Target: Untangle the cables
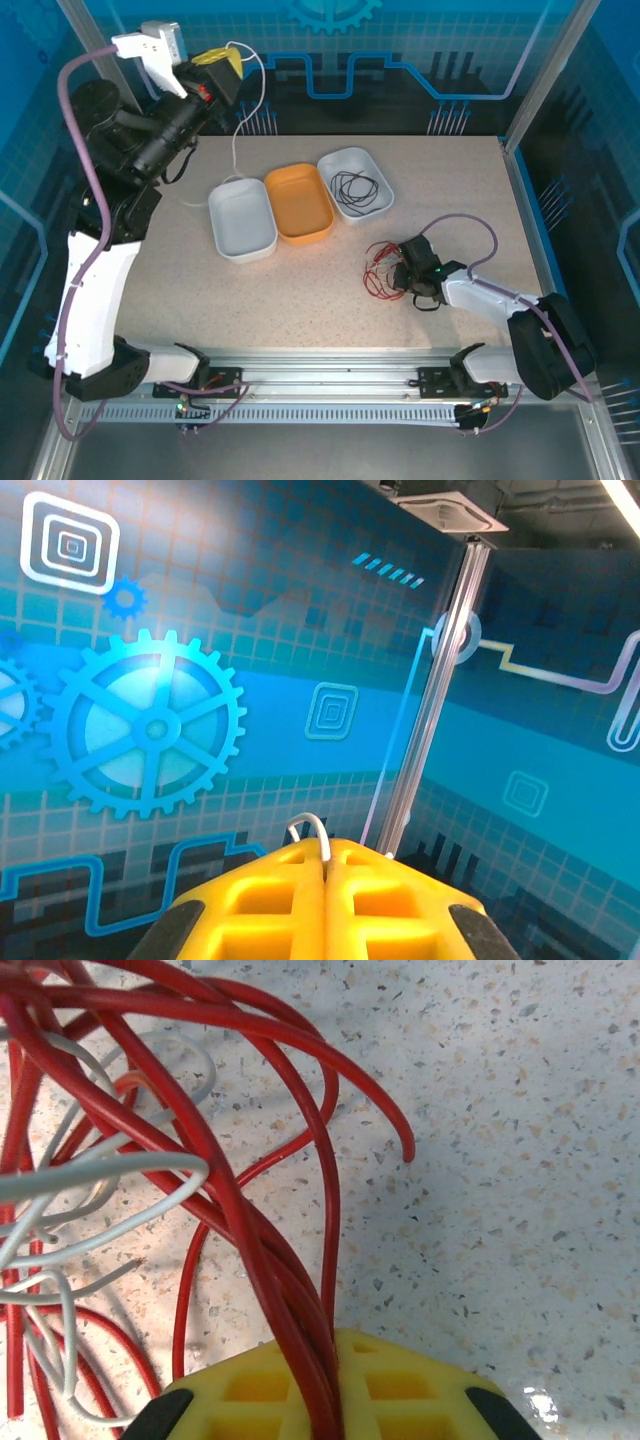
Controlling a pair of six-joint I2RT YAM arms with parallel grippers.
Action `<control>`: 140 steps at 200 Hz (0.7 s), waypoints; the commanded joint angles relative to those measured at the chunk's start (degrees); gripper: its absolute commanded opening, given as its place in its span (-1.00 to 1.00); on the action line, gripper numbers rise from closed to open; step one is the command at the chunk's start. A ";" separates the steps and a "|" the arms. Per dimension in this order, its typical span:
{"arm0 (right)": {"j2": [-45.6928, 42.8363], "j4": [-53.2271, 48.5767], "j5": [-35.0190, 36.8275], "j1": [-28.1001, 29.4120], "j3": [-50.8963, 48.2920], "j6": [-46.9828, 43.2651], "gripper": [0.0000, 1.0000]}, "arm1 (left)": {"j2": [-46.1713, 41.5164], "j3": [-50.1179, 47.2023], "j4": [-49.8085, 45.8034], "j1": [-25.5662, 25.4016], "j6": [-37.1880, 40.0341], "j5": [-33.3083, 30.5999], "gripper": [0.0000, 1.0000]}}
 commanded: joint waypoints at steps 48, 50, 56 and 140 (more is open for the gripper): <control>-5.71 -4.32 0.00 -0.80 0.65 1.06 -0.69 | 9.10 3.26 6.50 1.34 0.43 -2.90 -1.00; -5.83 -4.36 0.03 -0.81 0.55 1.08 -0.68 | 9.40 3.44 6.48 1.37 0.37 -2.99 -1.00; -6.31 -4.48 0.04 -0.77 0.50 1.15 -0.67 | 10.47 4.04 6.43 1.50 0.15 -2.99 -1.00; -6.55 -4.77 0.32 -0.80 0.25 1.26 -0.64 | 18.93 7.45 6.69 3.27 -3.67 -2.11 -1.00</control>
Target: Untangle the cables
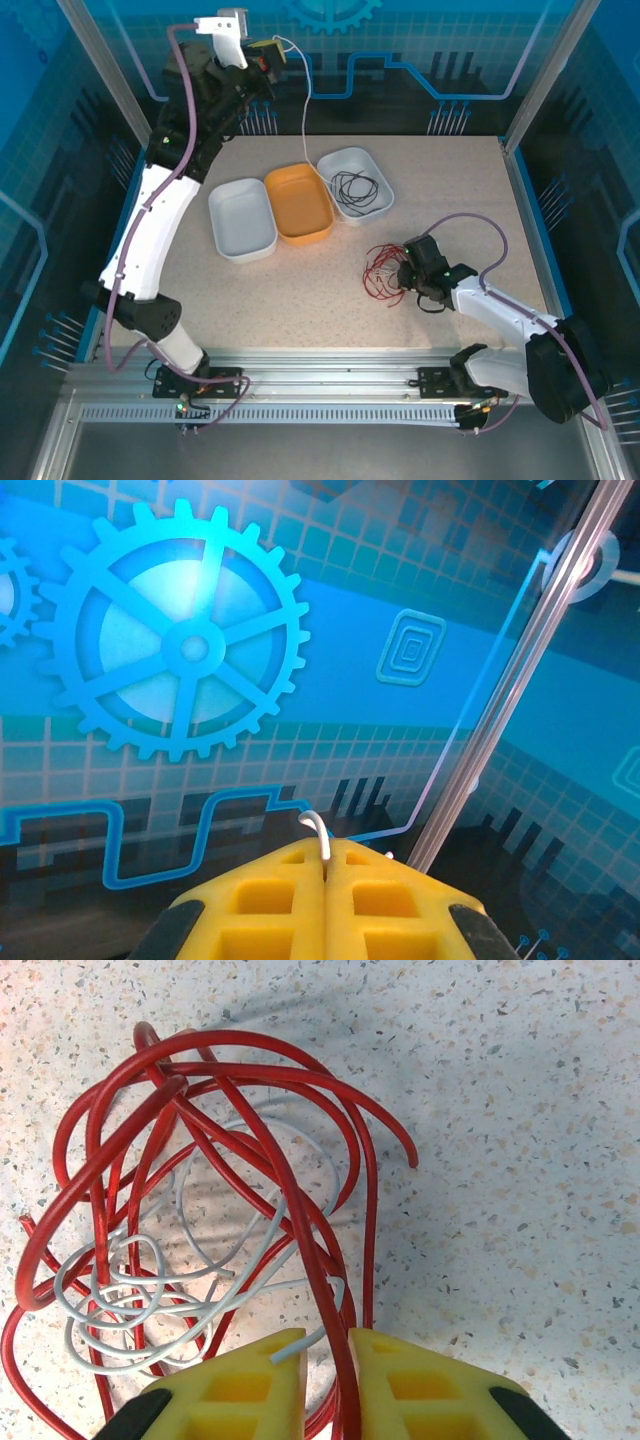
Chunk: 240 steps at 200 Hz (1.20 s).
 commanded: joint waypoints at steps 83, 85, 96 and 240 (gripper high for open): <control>3.75 0.07 -0.71 -0.75 1.76 0.77 -0.63 | 2.53 5.11 1.68 3.71 -4.22 1.76 -1.00; 3.76 0.13 -0.74 -0.75 1.79 0.87 -0.63 | 2.57 5.10 1.66 3.78 -4.22 1.77 -1.00; 4.02 0.34 -0.92 -0.77 1.77 0.95 -0.62 | 2.67 5.36 1.68 3.96 -4.20 1.74 -1.00; 4.80 1.19 -1.36 -0.58 0.84 1.52 -0.61 | 6.44 19.54 -4.60 6.17 -12.99 8.39 -1.00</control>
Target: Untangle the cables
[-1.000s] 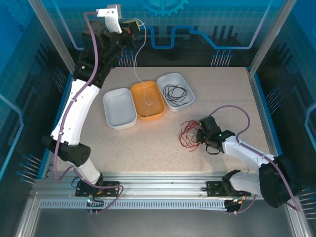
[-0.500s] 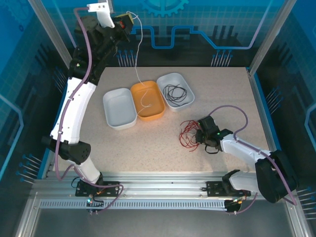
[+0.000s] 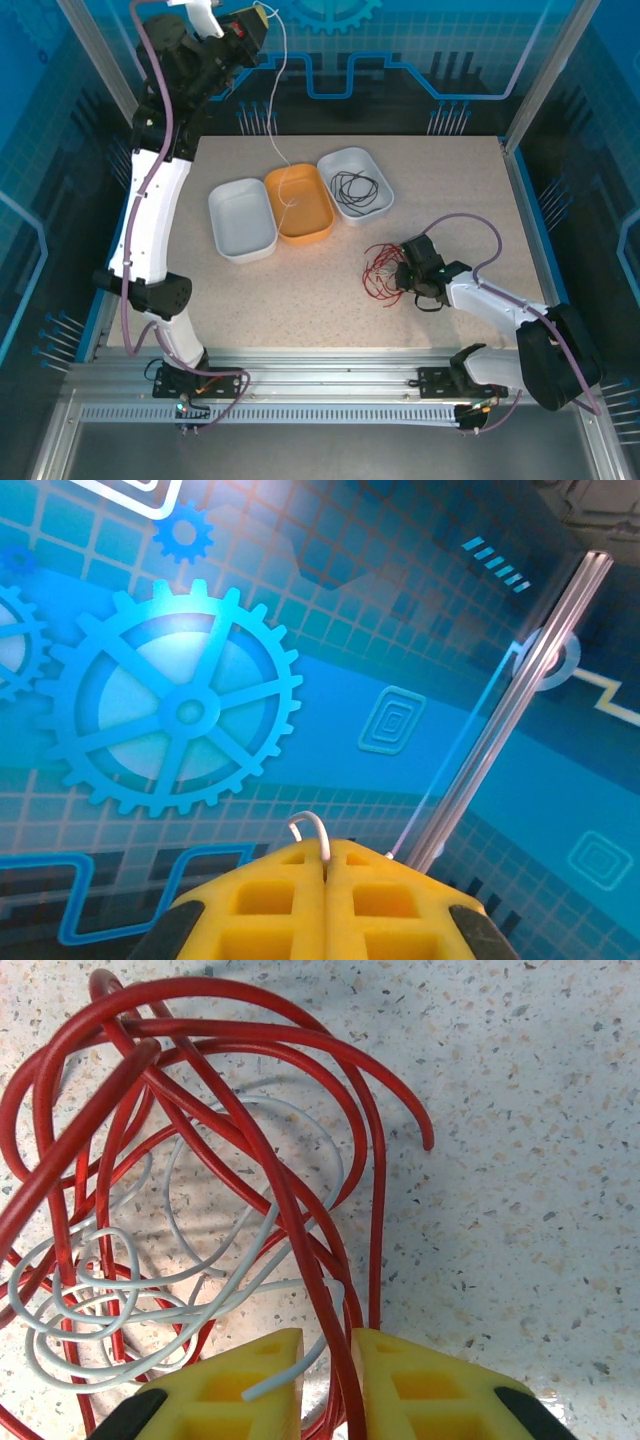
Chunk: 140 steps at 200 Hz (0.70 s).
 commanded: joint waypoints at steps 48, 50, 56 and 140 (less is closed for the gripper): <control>1.16 0.70 -0.19 -0.58 0.40 1.19 -0.62 | -0.52 5.55 -0.18 3.35 -8.55 6.04 -1.00; 1.20 0.72 -0.23 -0.58 0.42 1.19 -0.62 | -0.49 5.73 -0.18 3.43 -8.66 6.10 -1.00; 1.27 0.84 -0.27 -0.58 0.49 1.19 -0.62 | -0.29 6.34 -0.28 3.52 -8.85 6.21 -1.00; 2.72 1.55 -0.59 -0.32 1.08 1.28 -0.62 | 1.77 9.95 2.30 3.80 -11.67 7.45 -1.00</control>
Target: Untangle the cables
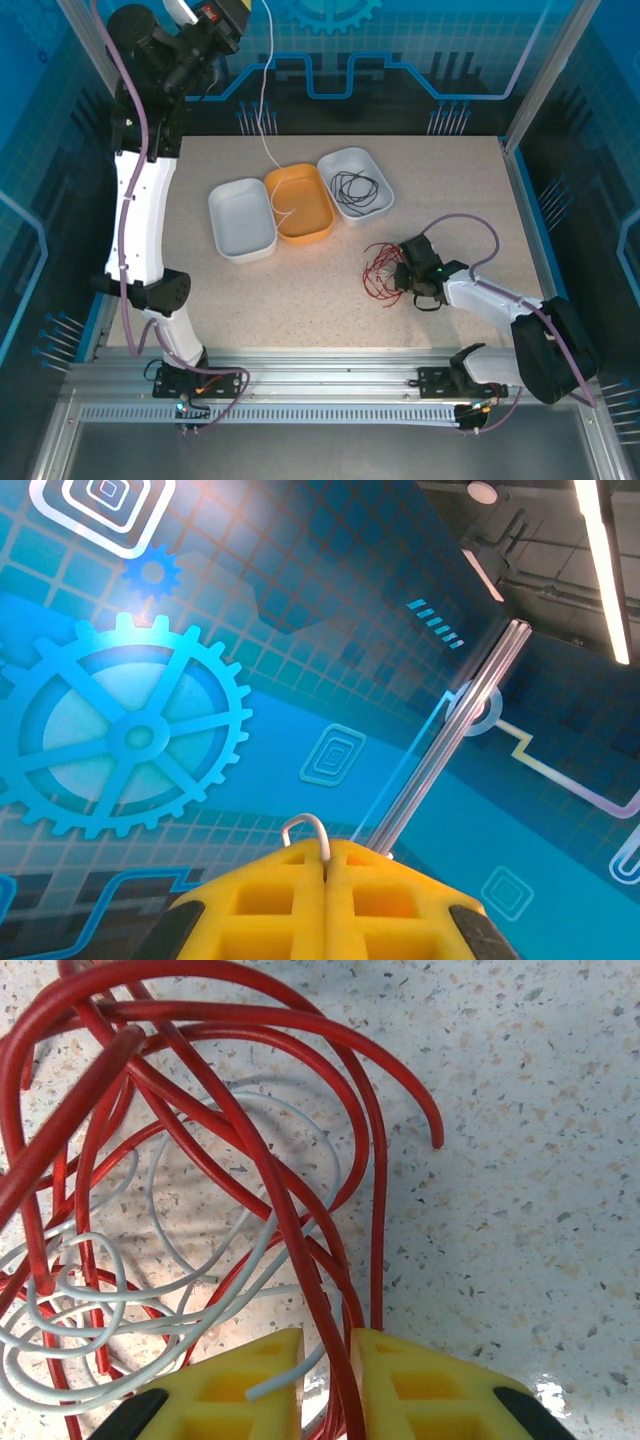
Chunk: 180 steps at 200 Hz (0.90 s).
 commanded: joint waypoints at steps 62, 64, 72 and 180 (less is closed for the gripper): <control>1.69 0.36 -0.29 -0.36 1.98 0.90 -0.62 | 0.07 5.63 4.97 0.88 -3.19 1.49 -1.00; 1.69 0.42 -0.24 -0.32 2.04 0.91 -0.62 | -0.01 5.54 4.98 0.88 -3.19 1.49 -1.00; 1.97 0.59 -0.31 -0.34 2.02 0.91 -0.62 | -0.49 5.58 5.23 0.96 -3.16 1.45 -1.00; 3.51 1.75 -1.30 2.40 3.19 0.12 -0.46 | -9.00 -2.09 11.23 2.73 -7.06 4.12 -1.00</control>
